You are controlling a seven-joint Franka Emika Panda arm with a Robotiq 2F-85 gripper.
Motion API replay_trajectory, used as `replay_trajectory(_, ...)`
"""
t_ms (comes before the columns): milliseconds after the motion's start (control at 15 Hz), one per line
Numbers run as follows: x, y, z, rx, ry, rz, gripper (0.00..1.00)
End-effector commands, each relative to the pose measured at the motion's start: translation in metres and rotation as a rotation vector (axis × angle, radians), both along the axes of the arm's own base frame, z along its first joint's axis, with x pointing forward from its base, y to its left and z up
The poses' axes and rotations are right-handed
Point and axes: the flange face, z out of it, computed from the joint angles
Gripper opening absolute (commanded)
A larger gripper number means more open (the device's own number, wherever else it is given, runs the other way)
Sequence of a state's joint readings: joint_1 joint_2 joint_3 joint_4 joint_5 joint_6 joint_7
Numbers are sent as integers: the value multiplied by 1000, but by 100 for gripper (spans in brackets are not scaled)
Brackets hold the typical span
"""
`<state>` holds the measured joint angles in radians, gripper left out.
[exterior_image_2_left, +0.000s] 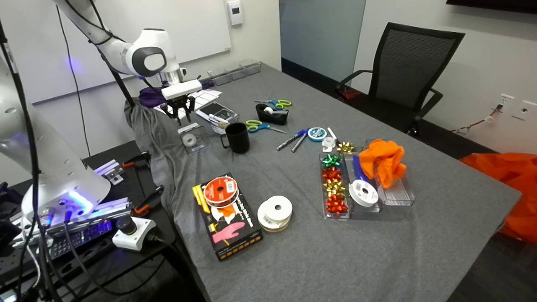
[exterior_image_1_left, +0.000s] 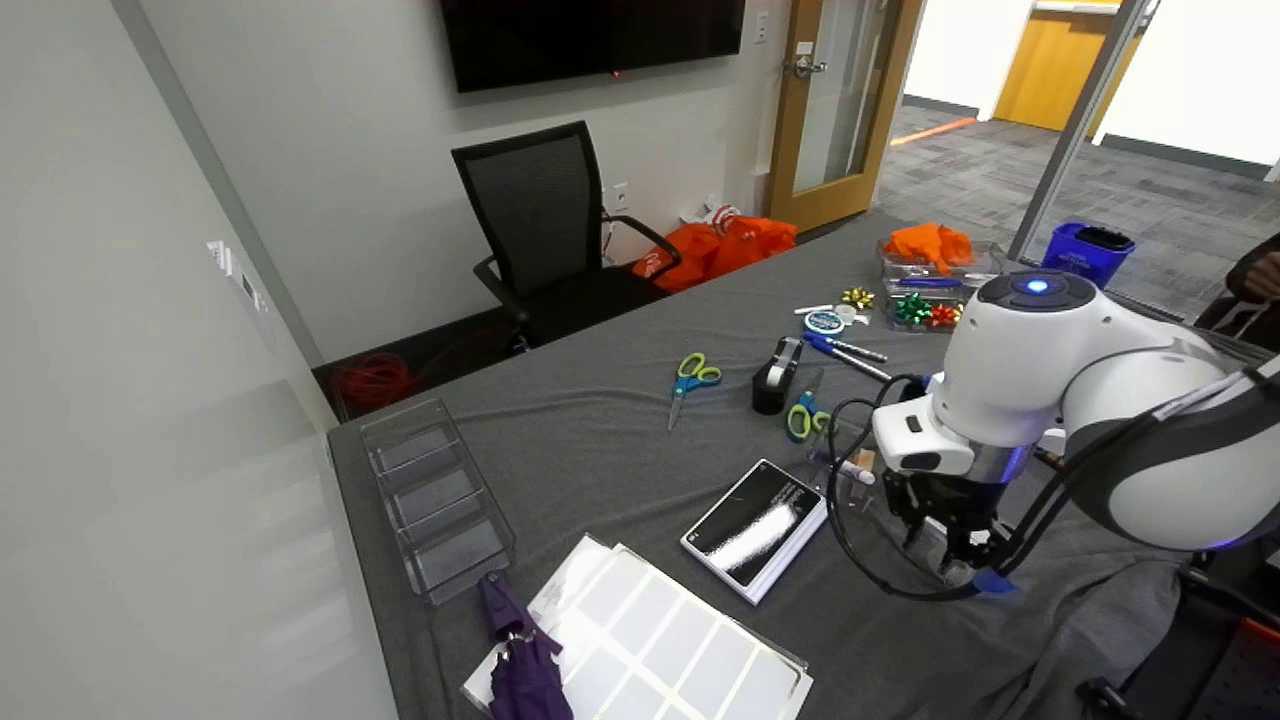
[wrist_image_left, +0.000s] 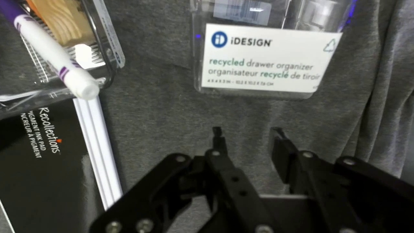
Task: Flip the small and clear storage box upside down
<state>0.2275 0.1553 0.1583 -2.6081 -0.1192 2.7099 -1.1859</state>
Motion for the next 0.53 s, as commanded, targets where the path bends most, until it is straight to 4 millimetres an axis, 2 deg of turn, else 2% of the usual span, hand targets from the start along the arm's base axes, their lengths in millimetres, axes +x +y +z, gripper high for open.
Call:
replay_trajectory(0, -3, 1, -16, 12, -14, 39, 11)
replay_trajectory(67, -3, 2, -19, 16, -17, 44, 3)
replay_trajectory(133, -3, 2, -21, 18, -22, 51, 1)
replay_trajectory(467, -6, -3, -26, -11, -46, 68, 0)
